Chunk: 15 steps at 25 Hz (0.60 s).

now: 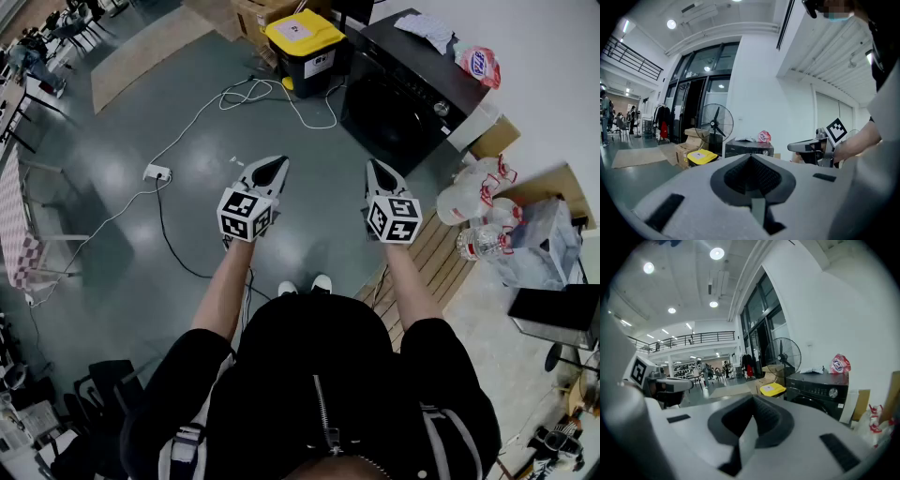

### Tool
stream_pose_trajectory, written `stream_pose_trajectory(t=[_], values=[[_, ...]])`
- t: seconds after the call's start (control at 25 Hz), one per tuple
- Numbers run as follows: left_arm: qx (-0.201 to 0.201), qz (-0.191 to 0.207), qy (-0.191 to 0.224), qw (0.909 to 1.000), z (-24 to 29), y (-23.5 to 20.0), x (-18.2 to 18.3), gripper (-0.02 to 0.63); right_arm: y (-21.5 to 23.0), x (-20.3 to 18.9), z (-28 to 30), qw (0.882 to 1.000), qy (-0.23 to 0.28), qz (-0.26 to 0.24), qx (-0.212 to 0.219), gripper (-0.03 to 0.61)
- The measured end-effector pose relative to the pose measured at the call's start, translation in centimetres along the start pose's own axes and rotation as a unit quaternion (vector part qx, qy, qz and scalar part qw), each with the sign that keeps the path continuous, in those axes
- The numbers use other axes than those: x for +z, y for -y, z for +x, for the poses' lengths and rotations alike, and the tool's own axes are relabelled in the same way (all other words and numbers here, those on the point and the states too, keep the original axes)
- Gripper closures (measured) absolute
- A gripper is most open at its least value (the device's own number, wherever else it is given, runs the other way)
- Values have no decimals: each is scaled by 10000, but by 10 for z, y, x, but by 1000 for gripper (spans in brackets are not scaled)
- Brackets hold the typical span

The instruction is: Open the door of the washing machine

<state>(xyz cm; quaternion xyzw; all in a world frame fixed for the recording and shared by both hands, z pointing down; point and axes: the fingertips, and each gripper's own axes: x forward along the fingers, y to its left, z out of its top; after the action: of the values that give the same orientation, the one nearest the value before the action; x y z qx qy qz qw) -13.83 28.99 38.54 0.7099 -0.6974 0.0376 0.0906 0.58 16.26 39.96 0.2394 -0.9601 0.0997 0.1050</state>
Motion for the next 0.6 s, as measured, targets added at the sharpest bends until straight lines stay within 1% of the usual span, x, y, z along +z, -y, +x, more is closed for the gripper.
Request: stream_pose_trajectory(t=[0.12,0.24,0.4,0.6], values=[[47,1,-1,10000,11,9,-1,611,8,1,-4,9998,33,-136,146,575],[83,13,8,10000,21,14,0,611,15,2,-5,9995,60,-219,196,575],[37,31,-32,10000,38,21,-1,611,23,2,-2,9991,18,-277,309,575],[-100,8,-29,9999,72,15,1,611,43,4,14,9994,-16,-271,232,574]])
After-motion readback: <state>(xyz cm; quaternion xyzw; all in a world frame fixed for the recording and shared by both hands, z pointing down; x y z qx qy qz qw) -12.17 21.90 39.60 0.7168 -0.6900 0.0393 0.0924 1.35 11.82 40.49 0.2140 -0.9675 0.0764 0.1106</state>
